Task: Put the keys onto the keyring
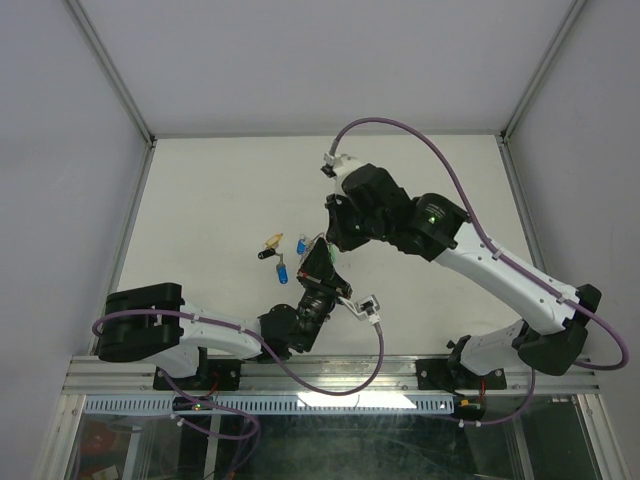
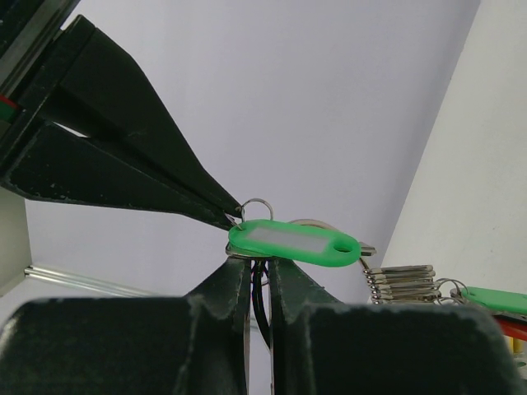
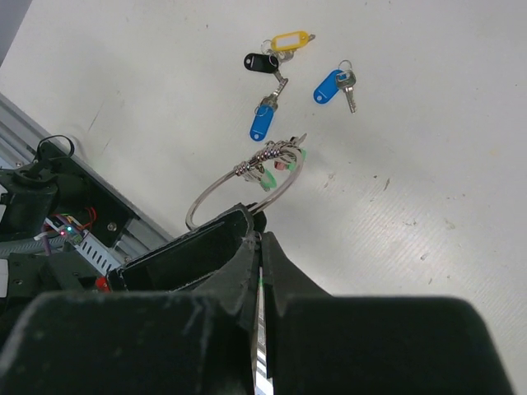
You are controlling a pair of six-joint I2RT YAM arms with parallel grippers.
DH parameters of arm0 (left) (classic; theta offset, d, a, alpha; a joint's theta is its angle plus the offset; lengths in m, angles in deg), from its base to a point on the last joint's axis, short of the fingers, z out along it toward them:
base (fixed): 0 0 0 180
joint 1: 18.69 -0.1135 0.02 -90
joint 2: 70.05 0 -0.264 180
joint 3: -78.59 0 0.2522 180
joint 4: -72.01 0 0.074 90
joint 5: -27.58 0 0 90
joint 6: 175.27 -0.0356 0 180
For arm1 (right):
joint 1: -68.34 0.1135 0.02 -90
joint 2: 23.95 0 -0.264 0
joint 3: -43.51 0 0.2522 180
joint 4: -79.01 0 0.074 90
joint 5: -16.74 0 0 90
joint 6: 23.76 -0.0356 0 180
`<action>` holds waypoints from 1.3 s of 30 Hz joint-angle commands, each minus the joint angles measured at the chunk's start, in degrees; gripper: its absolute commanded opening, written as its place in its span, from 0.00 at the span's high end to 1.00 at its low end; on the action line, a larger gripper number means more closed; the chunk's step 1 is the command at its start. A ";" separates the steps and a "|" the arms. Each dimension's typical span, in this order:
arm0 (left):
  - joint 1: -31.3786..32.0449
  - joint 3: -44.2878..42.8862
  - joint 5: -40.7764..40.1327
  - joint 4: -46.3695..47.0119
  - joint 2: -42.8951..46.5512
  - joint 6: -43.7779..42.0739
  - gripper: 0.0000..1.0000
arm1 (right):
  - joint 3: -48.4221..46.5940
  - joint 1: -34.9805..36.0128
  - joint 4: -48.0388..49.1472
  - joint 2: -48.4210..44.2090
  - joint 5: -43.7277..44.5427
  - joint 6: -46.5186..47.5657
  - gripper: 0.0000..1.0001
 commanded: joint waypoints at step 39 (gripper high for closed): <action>0.40 -0.44 -0.34 3.74 1.22 0.10 1.00 | -11.72 1.75 -15.43 7.35 13.18 -3.93 1.00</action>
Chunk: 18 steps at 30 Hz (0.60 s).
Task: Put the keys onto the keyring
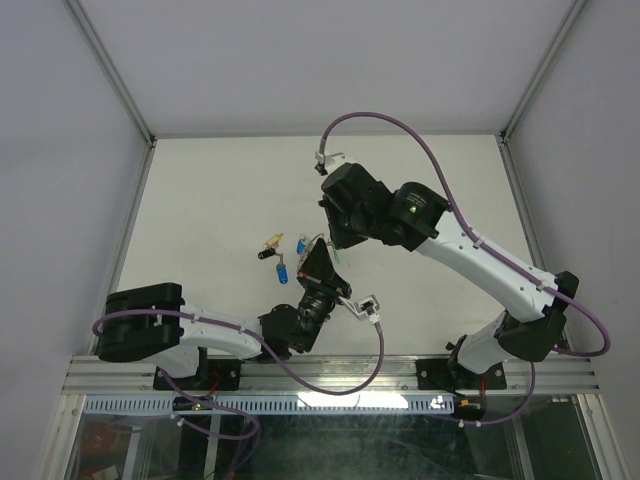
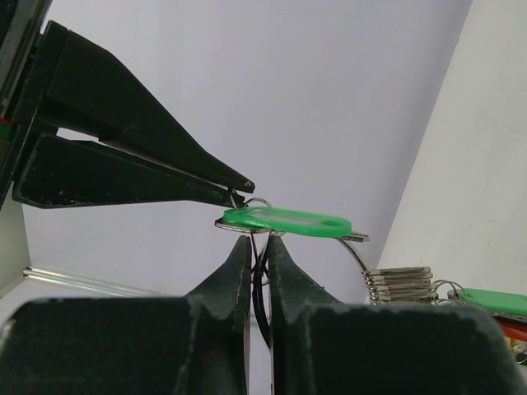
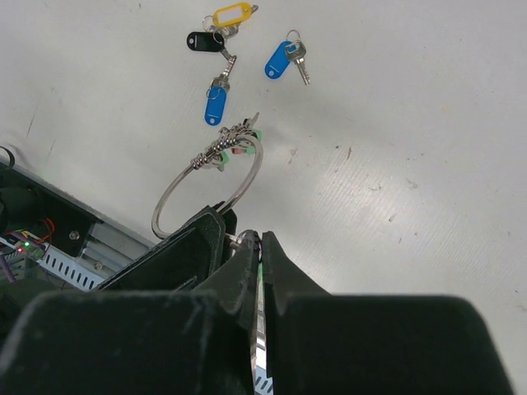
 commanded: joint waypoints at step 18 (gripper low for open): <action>0.41 -0.60 0.52 4.57 2.88 1.74 1.00 | 6.42 -0.34 5.93 -8.92 0.45 0.63 0.73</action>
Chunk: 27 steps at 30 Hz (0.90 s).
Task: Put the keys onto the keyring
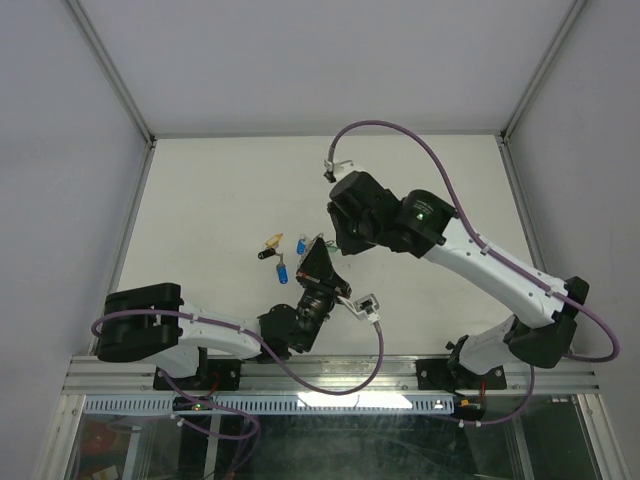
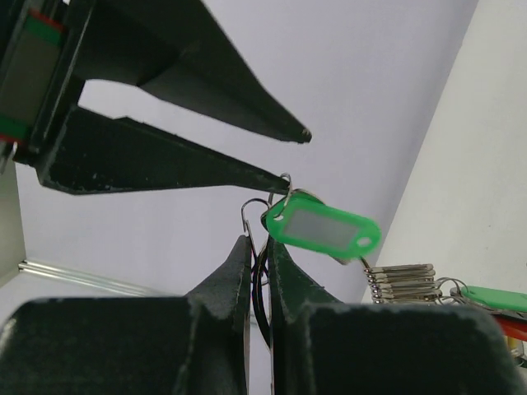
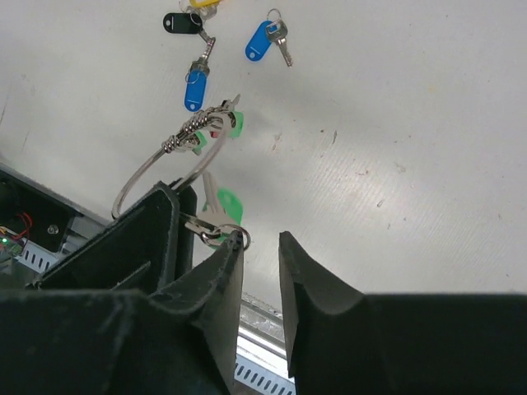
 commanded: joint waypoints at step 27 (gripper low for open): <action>-2.36 -13.55 25.47 -50.90 29.09 57.85 1.00 | 19.43 -0.25 35.70 -26.53 -13.80 9.19 0.55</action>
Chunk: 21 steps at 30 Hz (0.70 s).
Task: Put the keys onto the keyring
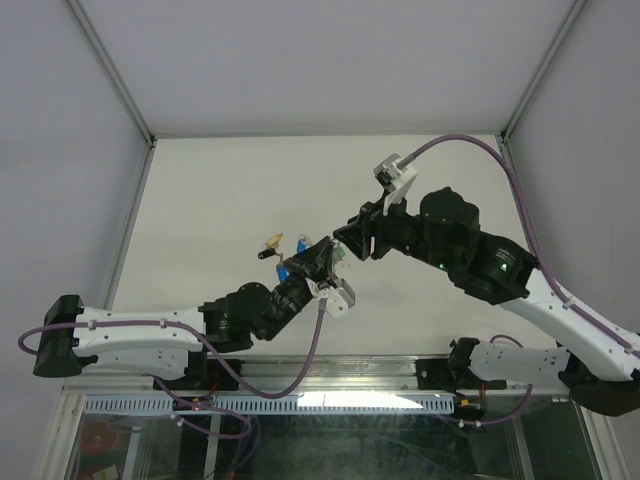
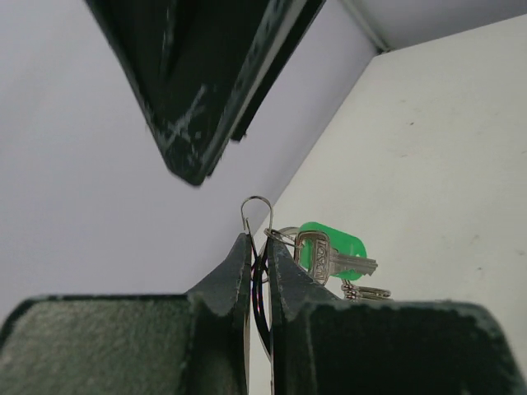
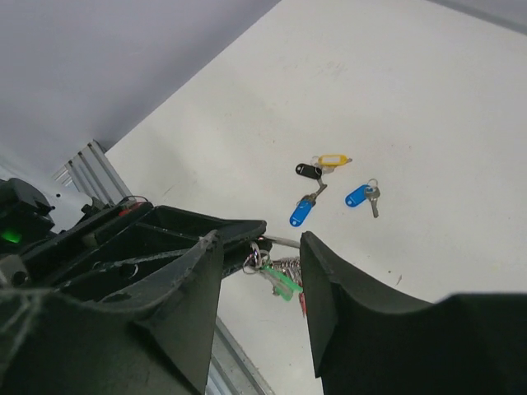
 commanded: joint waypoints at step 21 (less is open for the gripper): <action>-9.60 -6.24 24.05 -10.93 6.21 22.20 1.00 | -2.57 -0.10 -0.26 0.89 -1.56 -3.55 0.64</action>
